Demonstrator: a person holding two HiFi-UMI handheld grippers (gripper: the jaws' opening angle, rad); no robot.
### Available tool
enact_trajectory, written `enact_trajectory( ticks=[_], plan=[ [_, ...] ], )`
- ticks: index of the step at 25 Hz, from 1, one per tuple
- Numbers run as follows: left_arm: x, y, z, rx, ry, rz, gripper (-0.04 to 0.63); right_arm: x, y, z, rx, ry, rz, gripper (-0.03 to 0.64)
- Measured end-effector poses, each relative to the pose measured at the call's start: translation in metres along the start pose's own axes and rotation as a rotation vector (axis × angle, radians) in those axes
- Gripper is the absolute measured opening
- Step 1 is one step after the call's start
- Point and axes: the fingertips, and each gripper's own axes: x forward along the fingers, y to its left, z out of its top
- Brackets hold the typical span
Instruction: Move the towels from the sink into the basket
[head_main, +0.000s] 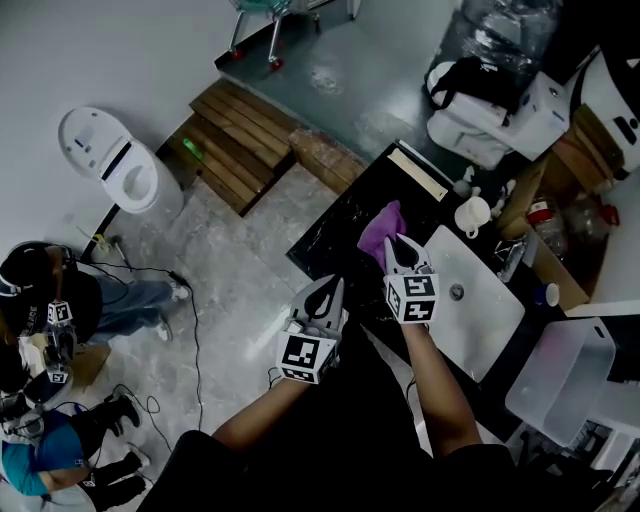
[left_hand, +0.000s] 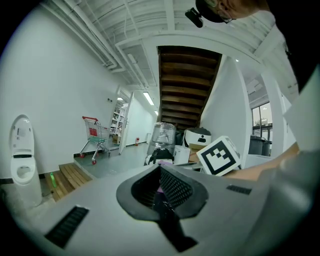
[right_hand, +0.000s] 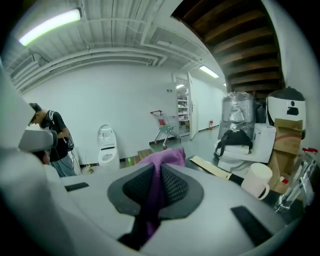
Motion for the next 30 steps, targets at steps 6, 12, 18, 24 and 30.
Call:
enact_trajectory(
  ticks=[6, 12, 18, 24, 30],
  plan=[
    [-0.037, -0.016, 0.007, 0.015, -0.046, -0.027, 0.012, -0.061, 0.028, 0.035, -0.007, -0.106, -0.019, 0.046],
    [-0.071, -0.041, -0.004, 0.002, -0.040, -0.073, 0.012, -0.127, 0.052, 0.035, 0.007, -0.128, -0.056, 0.046],
    [-0.085, -0.076, -0.009, -0.012, -0.030, -0.112, 0.012, -0.183, 0.066, 0.018, 0.048, -0.118, -0.060, 0.046],
    [-0.086, -0.111, -0.010, 0.010, -0.027, -0.132, 0.012, -0.217, 0.059, 0.005, 0.056, -0.152, -0.072, 0.046],
    [-0.088, -0.167, -0.003, 0.035, -0.057, -0.149, 0.012, -0.272, 0.034, -0.011, 0.081, -0.181, -0.096, 0.046]
  ],
)
